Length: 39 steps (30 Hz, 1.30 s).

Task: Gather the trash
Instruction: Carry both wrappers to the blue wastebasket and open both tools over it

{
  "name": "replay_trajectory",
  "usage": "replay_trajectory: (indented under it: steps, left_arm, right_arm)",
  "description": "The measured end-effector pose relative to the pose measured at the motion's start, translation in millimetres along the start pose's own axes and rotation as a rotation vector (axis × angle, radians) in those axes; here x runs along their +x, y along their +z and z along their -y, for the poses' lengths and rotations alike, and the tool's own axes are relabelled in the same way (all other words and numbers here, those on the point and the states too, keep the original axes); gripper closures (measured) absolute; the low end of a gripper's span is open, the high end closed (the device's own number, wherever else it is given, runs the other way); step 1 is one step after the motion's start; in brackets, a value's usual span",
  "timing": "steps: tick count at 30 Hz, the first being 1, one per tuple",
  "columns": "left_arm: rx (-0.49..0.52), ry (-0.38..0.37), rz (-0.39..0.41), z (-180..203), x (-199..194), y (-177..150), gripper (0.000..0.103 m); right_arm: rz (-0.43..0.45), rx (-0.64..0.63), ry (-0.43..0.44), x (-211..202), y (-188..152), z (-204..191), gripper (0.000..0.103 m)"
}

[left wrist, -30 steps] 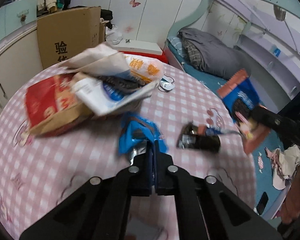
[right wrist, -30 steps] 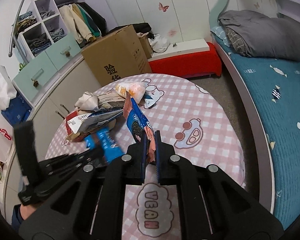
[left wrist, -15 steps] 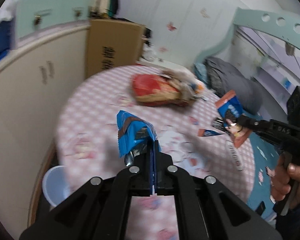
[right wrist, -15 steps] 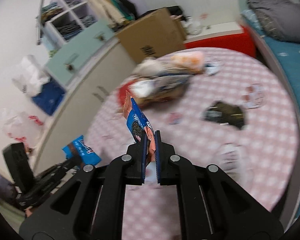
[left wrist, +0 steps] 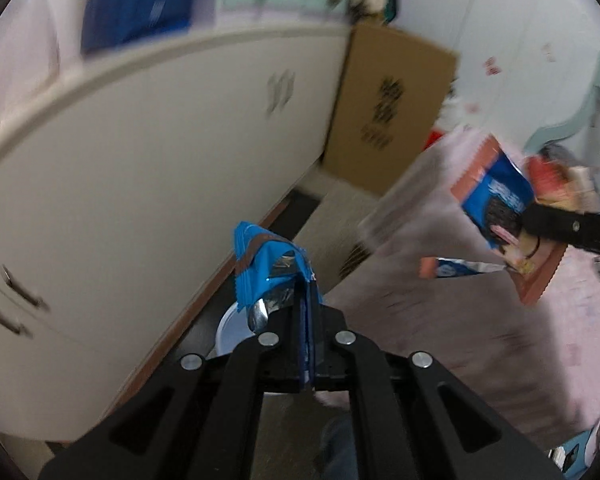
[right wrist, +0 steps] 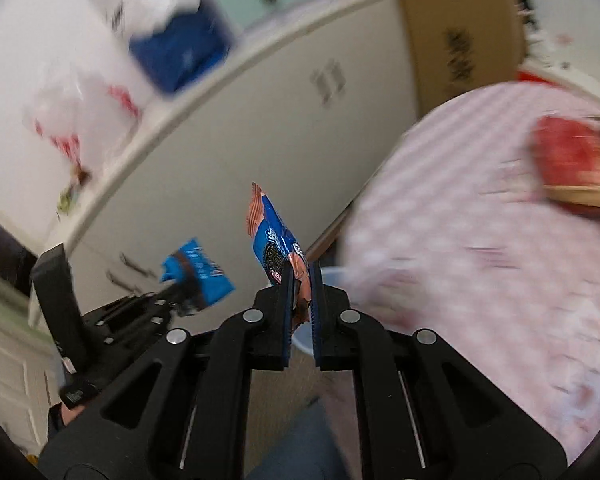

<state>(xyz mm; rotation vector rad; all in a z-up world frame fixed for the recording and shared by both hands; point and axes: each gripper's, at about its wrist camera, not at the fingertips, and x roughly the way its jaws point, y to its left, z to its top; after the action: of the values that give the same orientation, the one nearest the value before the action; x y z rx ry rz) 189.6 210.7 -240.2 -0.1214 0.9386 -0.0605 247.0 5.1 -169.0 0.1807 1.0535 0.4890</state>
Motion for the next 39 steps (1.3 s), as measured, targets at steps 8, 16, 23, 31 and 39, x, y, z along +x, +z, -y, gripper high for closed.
replay_trajectory:
  steps: [8, 16, 23, 31, 39]
  left_arm:
    - [-0.107, -0.055, -0.207, -57.5, 130.8, -18.6, 0.102]
    - [-0.185, -0.086, -0.298, -73.7, 199.5, -31.9, 0.086]
    - [-0.228, -0.004, -0.287, -81.1, 195.4, -28.8, 0.026]
    - [-0.188, 0.148, -0.164, -74.1, 137.5, -18.4, 0.021]
    - [-0.146, 0.210, -0.003, -40.1, 50.0, 8.9, 0.016]
  right_arm:
    - [-0.293, -0.047, -0.099, 189.8, 5.5, -40.7, 0.095]
    - [-0.416, -0.031, -0.161, 269.5, -3.8, -25.0, 0.093]
    - [-0.369, 0.003, -0.181, 259.1, 1.6, -21.2, 0.016]
    - [-0.259, -0.043, -0.095, 220.7, 18.6, -51.8, 0.006]
    - [-0.042, -0.139, -0.093, 111.3, 29.8, -79.8, 0.006]
